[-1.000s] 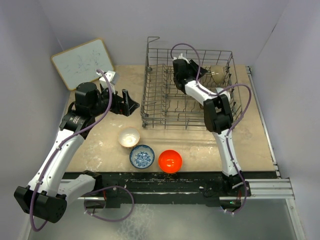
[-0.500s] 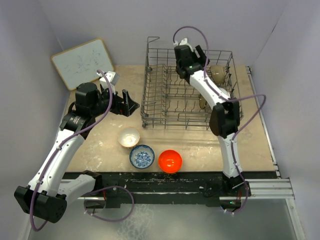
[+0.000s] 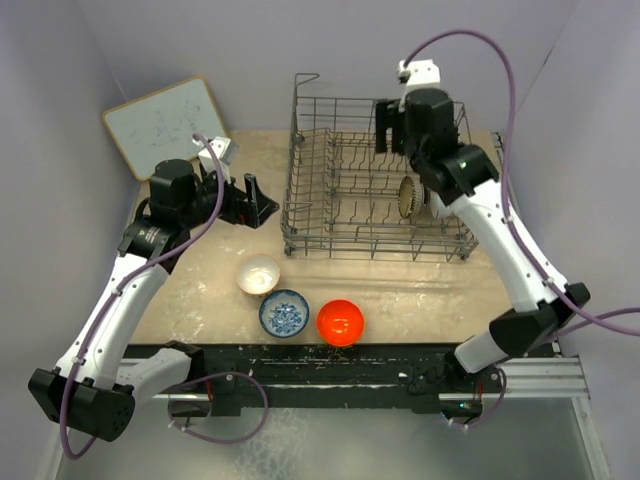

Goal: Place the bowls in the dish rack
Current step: Pick up the bowl from the center of the board.

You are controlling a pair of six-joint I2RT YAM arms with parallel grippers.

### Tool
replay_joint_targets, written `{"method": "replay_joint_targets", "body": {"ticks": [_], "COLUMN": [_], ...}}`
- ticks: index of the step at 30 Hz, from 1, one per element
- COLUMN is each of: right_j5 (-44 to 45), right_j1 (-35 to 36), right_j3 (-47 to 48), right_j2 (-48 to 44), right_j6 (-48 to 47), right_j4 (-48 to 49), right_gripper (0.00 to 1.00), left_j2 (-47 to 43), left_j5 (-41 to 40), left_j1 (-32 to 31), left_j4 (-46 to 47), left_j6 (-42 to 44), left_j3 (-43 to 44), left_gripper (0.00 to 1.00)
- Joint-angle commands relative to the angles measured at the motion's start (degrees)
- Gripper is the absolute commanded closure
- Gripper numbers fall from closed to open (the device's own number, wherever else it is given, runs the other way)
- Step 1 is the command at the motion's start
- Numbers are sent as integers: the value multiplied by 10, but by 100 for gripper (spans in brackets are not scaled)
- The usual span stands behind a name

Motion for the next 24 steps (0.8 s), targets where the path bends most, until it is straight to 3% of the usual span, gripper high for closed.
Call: {"method": "replay_joint_targets", "body": {"ticks": [1, 11, 16, 24], "right_j5": [-102, -185, -153, -145], "right_j1": [89, 281, 381, 392], "right_j3": [-100, -349, -421, -527], "right_j2": [-53, -209, -203, -179], "right_j6": [91, 254, 309, 356], "right_j4": [-44, -11, -18, 39], "right_gripper": [18, 19, 19, 19], "left_j2": [8, -1, -10, -38], "left_j5": [13, -21, -24, -43], "left_j1": [0, 9, 9, 8], "left_j4": [7, -25, -35, -65], "left_j6": [4, 15, 10, 14], "left_j3": [54, 87, 85, 97], "left_gripper": [1, 1, 1, 1]}}
